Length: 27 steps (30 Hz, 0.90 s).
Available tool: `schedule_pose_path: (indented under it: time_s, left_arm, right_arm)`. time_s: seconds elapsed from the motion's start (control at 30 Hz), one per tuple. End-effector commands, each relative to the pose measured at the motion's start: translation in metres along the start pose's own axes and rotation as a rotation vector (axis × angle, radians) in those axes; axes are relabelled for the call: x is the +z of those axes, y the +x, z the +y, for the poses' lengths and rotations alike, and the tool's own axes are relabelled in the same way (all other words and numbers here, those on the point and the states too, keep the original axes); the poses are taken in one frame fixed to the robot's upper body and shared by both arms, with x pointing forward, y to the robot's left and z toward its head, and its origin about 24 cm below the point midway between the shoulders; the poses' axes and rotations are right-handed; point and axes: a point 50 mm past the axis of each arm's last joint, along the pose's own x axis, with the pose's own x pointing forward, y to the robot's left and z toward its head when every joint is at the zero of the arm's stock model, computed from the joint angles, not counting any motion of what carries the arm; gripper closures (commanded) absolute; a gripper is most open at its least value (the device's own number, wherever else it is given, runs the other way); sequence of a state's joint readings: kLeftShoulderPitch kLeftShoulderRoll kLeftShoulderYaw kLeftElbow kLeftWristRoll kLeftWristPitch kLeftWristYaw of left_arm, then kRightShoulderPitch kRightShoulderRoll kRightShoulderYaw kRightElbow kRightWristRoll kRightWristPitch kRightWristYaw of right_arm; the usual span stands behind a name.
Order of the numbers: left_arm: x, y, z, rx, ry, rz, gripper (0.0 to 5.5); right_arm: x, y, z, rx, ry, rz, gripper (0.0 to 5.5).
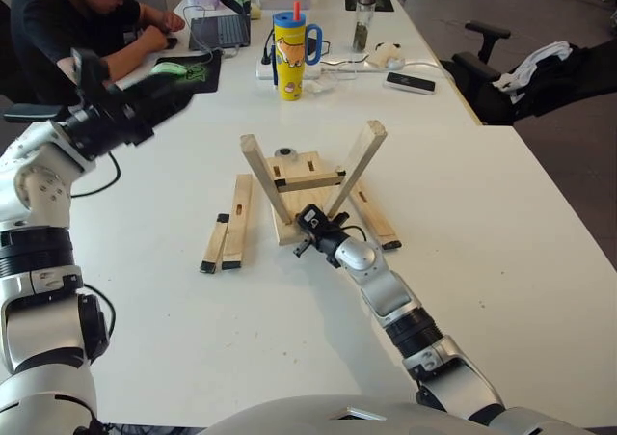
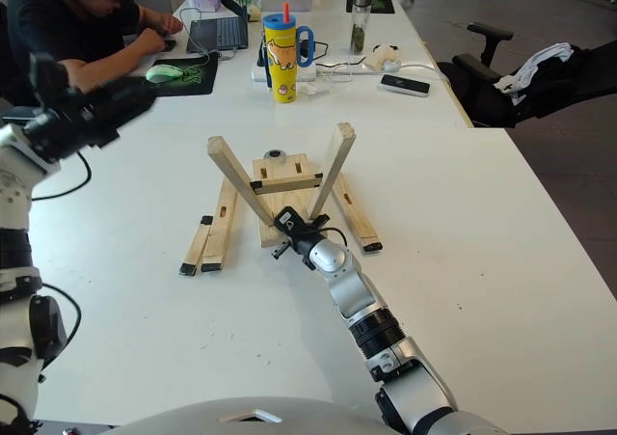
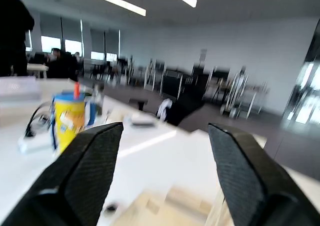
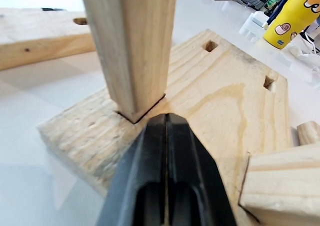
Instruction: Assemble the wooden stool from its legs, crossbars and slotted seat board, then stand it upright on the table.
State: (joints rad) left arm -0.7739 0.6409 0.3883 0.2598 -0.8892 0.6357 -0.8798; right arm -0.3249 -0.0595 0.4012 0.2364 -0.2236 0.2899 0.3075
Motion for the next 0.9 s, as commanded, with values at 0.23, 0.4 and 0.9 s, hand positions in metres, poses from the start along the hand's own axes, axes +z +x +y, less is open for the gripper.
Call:
schedule_pose_path:
  time_s: [0.23,0.4,0.9]
  left_arm:
    - [-0.014,0.06,-0.074,-0.206,-0.292,-0.051,3.98]
    - [-0.219,-0.02,-0.078,0.137,-0.318,0.831,4.85]
    - [0.074,0.075,-0.075,0.03,0.095,-0.368,5.48]
  right_arm:
    - [-0.069,-0.016,0.024,0.09,0.076,0.297,5.5]
    - [-0.064,-0.014,0.028,0.113,0.076,0.284,5.5]
    - [-0.073,-0.019,0.028,0.114,0.096,0.312,5.5]
